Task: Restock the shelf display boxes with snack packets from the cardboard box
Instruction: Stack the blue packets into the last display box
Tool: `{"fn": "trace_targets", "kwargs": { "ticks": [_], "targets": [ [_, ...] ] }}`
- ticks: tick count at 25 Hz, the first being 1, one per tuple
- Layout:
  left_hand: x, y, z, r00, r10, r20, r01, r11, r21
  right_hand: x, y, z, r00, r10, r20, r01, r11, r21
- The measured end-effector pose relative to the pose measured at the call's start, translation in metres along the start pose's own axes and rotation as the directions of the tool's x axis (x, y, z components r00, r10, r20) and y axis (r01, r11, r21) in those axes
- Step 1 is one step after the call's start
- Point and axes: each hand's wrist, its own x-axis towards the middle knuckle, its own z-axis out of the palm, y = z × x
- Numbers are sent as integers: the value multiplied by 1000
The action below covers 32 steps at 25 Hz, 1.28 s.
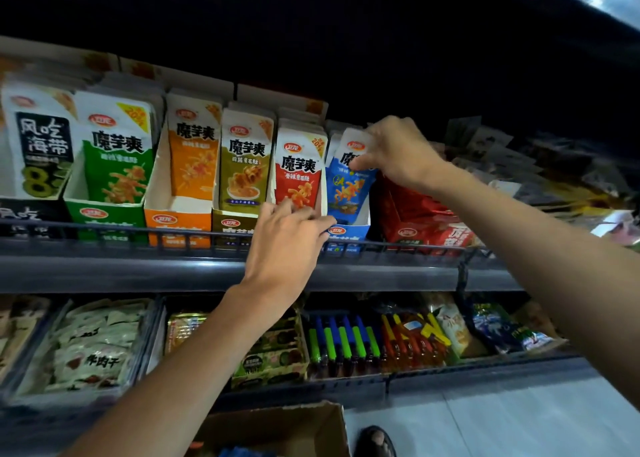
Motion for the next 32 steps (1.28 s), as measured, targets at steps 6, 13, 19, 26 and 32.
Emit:
{"fn": "trace_targets", "kwargs": {
  "ticks": [6,13,19,26,32],
  "targets": [
    [0,0,1,1000,-1,9,2,1000,-19,-3,11,36,987,-138,-83,114,963,-245],
    [-1,1,0,1000,-12,24,13,1000,-23,-23,8,54,907,-315,-281,173,884,-434],
    [-3,1,2,1000,6,13,-6,1000,-27,-15,10,67,947,-262,-185,159,885,-439],
    [-3,0,0,998,28,52,-28,1000,5,-14,5,64,957,-228,-179,116,867,-485],
    [-11,0,-15,1000,-2,-7,1,995,-100,-58,-4,50,841,-310,-444,189,936,-296]
  ]
}}
